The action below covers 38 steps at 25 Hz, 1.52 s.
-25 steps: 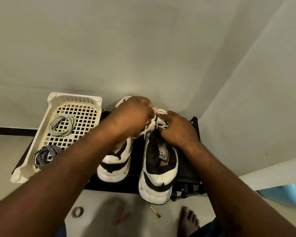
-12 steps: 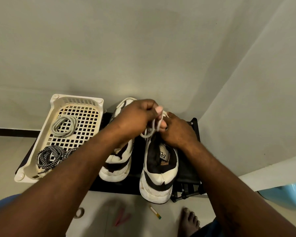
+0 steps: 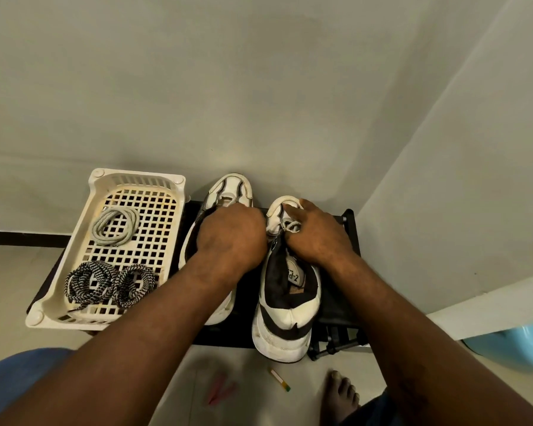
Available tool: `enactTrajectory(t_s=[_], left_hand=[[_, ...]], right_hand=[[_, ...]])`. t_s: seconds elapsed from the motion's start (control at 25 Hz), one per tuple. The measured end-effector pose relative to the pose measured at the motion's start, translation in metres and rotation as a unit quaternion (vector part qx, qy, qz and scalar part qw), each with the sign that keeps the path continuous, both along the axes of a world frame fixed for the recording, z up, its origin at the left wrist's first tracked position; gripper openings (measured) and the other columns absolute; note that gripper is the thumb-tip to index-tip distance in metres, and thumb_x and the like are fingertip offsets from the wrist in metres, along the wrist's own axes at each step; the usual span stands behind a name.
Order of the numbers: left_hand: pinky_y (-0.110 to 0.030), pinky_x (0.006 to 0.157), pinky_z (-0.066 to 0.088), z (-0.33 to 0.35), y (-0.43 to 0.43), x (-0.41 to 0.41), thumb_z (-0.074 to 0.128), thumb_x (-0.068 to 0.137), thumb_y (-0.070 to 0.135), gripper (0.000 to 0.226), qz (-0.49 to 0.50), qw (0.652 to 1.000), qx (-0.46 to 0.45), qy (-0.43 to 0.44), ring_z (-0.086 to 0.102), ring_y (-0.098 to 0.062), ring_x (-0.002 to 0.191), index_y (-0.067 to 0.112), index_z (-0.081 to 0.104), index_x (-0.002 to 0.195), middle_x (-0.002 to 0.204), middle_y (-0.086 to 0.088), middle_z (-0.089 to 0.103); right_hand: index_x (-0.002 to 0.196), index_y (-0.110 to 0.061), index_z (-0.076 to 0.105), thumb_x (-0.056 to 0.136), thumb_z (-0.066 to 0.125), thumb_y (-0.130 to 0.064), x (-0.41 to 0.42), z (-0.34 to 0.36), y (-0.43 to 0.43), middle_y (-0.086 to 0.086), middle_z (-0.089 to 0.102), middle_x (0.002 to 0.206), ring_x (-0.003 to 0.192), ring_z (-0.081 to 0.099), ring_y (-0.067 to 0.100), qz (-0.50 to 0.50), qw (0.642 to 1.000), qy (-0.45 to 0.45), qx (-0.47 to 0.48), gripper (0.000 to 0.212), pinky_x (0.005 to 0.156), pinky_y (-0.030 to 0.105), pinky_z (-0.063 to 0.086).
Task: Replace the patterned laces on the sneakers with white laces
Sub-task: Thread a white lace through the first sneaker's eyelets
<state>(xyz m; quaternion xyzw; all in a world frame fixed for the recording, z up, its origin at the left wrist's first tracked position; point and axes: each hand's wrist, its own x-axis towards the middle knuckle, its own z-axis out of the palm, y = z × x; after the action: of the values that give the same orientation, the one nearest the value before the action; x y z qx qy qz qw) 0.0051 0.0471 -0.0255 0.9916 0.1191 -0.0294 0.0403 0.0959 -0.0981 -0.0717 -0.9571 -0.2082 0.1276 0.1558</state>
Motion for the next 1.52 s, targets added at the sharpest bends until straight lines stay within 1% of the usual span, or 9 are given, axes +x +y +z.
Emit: enactTrajectory(t_s=[0.16, 0.28, 0.36, 0.56, 0.64, 0.84, 1.08, 1.4, 1.52], left_hand=[[-0.032, 0.073, 0.045, 0.002, 0.004, 0.004, 0.059, 0.102, 0.039, 0.022, -0.041, 0.971, -0.199, -0.128, 0.068, -0.02, 0.098, 0.026, 0.076, 0.105, 0.109, 0.003, 0.073], [-0.032, 0.07, 0.054, 0.03, 0.008, -0.002, 0.062, 0.101, 0.013, 0.028, -0.012, 0.776, -0.606, -0.173, 0.073, -0.025, 0.08, 0.009, 0.071, 0.075, 0.08, -0.01, 0.077], [-0.031, 0.058, 0.053, 0.039, 0.013, -0.006, 0.061, 0.095, 0.001, 0.039, 0.006, 0.71, -0.682, -0.177, 0.064, -0.03, 0.055, 0.006, 0.059, 0.057, 0.054, -0.012, 0.063], [-0.03, 0.059, 0.046, 0.023, 0.017, 0.001, 0.067, 0.083, 0.027, 0.025, 0.085, 0.92, -0.335, -0.182, 0.065, -0.019, 0.058, 0.015, 0.062, 0.062, 0.057, -0.001, 0.065], [-0.032, 0.063, 0.044, 0.016, 0.017, 0.003, 0.072, 0.08, 0.034, 0.018, 0.077, 0.95, -0.244, -0.178, 0.061, -0.017, 0.069, 0.023, 0.059, 0.075, 0.069, 0.006, 0.063], [-0.034, 0.074, 0.049, 0.003, 0.015, 0.008, 0.066, 0.086, 0.037, 0.032, 0.011, 0.99, -0.109, -0.088, 0.065, -0.027, 0.099, 0.033, 0.065, 0.118, 0.102, -0.001, 0.071], [-0.038, 0.072, 0.052, -0.005, -0.004, 0.003, 0.059, 0.094, 0.033, 0.027, -0.042, 0.998, 0.029, -0.044, 0.068, -0.03, 0.1, 0.028, 0.071, 0.118, 0.103, -0.006, 0.071], [-0.039, 0.081, 0.057, 0.009, 0.005, 0.009, 0.055, 0.097, 0.027, 0.026, -0.009, 0.962, -0.237, -0.132, 0.07, -0.021, 0.093, 0.036, 0.072, 0.114, 0.096, 0.004, 0.077], [-0.034, 0.073, 0.053, 0.008, 0.002, 0.009, 0.059, 0.093, 0.033, 0.017, -0.01, 0.971, -0.225, -0.074, 0.068, -0.019, 0.085, 0.032, 0.075, 0.098, 0.083, 0.006, 0.072]], right_hand=[[0.145, -0.047, 0.047, 0.076, 0.04, -0.055, 0.0, -0.001, 0.0, -0.003, 0.044, 0.158, 0.132, 0.054, 0.034, 0.006, 1.0, -0.003, 0.017, 0.07, 0.102, 0.053, 0.051], [0.144, -0.043, 0.048, 0.084, 0.052, -0.05, -0.001, 0.0, -0.002, -0.002, 0.049, 0.155, 0.131, 0.056, 0.034, -0.002, 1.0, 0.004, 0.03, 0.06, 0.1, 0.054, 0.053], [0.148, -0.043, 0.046, 0.084, 0.05, -0.053, -0.002, 0.001, -0.001, -0.003, 0.043, 0.161, 0.136, 0.052, 0.033, -0.002, 1.0, -0.002, 0.006, 0.065, 0.104, 0.054, 0.05], [0.149, -0.04, 0.05, 0.078, 0.042, -0.062, -0.003, 0.003, -0.001, 0.001, 0.046, 0.158, 0.139, 0.05, 0.031, -0.003, 0.999, 0.035, 0.038, 0.074, 0.111, 0.048, 0.046], [0.148, -0.034, 0.055, 0.085, 0.063, -0.055, 0.007, 0.015, -0.011, -0.001, 0.057, 0.15, 0.135, 0.055, 0.024, -0.016, 0.994, 0.07, 0.086, 0.067, 0.109, 0.034, 0.045], [0.132, -0.027, 0.063, 0.087, 0.081, -0.04, 0.02, 0.034, -0.04, -0.001, 0.071, 0.123, 0.104, 0.072, 0.019, -0.082, 0.98, 0.155, 0.096, 0.05, 0.098, 0.041, 0.057], [0.102, -0.012, 0.073, 0.099, 0.071, -0.023, 0.009, 0.055, -0.045, 0.003, 0.077, 0.076, 0.062, 0.068, 0.016, -0.053, 0.972, 0.191, 0.123, 0.012, 0.065, 0.03, 0.057], [0.112, -0.002, 0.071, 0.103, 0.055, -0.008, -0.003, 0.092, -0.055, 0.013, 0.072, 0.083, 0.045, 0.051, 0.016, 0.014, 0.808, 0.231, 0.542, 0.02, 0.054, 0.029, 0.054], [0.12, -0.005, 0.066, 0.102, 0.05, -0.001, 0.004, 0.084, -0.059, 0.017, 0.076, 0.089, 0.041, 0.051, 0.019, -0.033, 0.858, 0.25, 0.447, 0.024, 0.054, 0.033, 0.046]])
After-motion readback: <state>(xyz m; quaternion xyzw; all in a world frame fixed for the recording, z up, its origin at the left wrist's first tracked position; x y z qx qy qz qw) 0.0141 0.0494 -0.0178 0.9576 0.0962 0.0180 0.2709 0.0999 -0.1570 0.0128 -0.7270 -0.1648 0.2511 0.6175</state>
